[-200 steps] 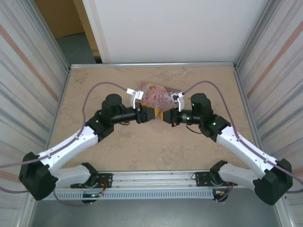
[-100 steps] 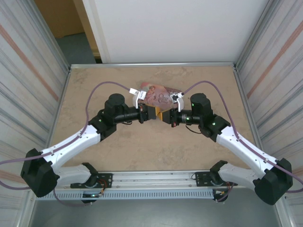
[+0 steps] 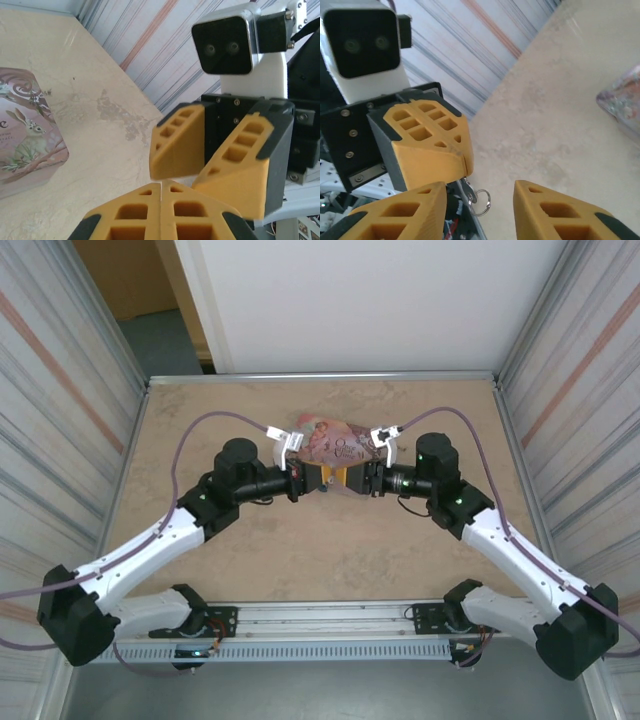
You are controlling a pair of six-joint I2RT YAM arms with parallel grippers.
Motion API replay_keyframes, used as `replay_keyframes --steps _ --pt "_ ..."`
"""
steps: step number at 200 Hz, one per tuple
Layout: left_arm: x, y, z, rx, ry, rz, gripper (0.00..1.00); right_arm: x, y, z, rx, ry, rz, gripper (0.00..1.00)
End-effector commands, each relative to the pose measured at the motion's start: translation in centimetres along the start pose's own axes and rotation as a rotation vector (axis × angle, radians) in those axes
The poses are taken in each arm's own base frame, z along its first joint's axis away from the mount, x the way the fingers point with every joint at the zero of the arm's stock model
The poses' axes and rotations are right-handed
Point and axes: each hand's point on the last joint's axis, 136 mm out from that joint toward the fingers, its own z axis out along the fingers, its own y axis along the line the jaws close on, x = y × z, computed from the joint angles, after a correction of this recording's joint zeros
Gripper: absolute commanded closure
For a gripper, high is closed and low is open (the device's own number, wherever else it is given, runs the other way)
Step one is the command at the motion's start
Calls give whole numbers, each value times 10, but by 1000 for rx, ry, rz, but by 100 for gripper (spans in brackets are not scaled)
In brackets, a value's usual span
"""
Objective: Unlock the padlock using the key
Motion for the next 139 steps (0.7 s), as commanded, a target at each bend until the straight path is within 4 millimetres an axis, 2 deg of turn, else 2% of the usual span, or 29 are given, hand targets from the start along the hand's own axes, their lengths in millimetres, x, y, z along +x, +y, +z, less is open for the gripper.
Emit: replay_keyframes --steps 1,35,139 --pt "-18 -17 -13 9 -48 63 100 -9 32 -6 -133 -27 -25 56" --pt "-21 -22 -15 23 -57 66 100 -8 41 0 -158 -3 -44 55" --pt "-26 -26 -18 39 -78 59 100 6 32 16 -156 53 -21 62"
